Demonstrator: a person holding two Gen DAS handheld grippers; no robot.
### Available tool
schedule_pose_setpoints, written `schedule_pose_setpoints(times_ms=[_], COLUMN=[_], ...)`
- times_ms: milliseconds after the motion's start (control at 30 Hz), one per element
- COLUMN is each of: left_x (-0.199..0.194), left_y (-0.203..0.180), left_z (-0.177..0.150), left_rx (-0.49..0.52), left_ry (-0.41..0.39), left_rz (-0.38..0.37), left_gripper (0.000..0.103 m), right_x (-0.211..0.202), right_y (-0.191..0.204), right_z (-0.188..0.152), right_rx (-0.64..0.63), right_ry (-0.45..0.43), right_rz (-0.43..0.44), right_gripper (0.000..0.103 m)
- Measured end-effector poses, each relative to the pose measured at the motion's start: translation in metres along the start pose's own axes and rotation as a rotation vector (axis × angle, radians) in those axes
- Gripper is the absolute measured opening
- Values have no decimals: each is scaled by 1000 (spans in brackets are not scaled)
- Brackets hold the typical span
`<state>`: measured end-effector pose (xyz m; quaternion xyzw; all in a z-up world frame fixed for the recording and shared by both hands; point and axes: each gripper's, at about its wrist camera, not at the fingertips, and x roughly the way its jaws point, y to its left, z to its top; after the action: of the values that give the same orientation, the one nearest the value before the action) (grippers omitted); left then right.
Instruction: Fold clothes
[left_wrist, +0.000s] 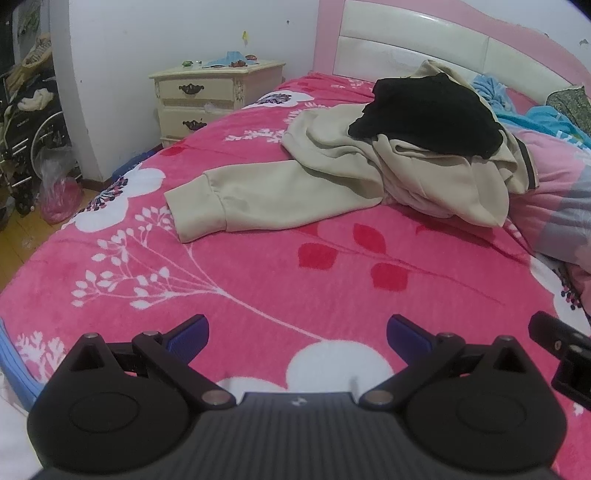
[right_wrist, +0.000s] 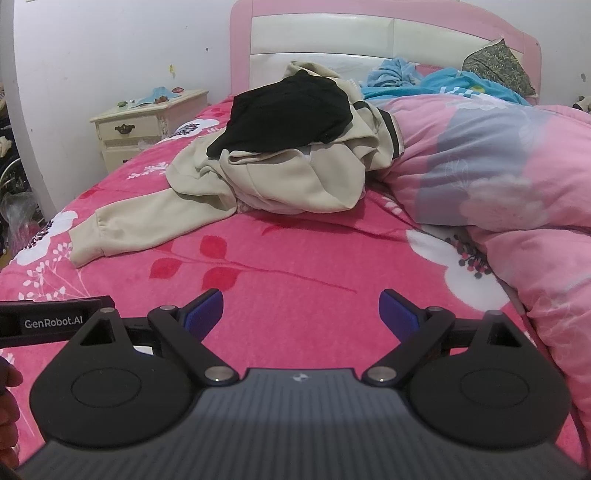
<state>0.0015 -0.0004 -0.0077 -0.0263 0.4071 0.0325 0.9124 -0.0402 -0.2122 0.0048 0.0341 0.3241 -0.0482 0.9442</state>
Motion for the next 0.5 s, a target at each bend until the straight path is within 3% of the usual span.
schedule_pose_setpoints(times_ms=[500], left_x=[7], left_y=[1], left_z=[0], left_rx=[-4], left_ry=[44], left_rz=[7], left_gripper=[103], right_x=[4], right_y=[1], right_z=[0], right_rx=[2], right_ry=[4], right_rz=[7], right_gripper=[91])
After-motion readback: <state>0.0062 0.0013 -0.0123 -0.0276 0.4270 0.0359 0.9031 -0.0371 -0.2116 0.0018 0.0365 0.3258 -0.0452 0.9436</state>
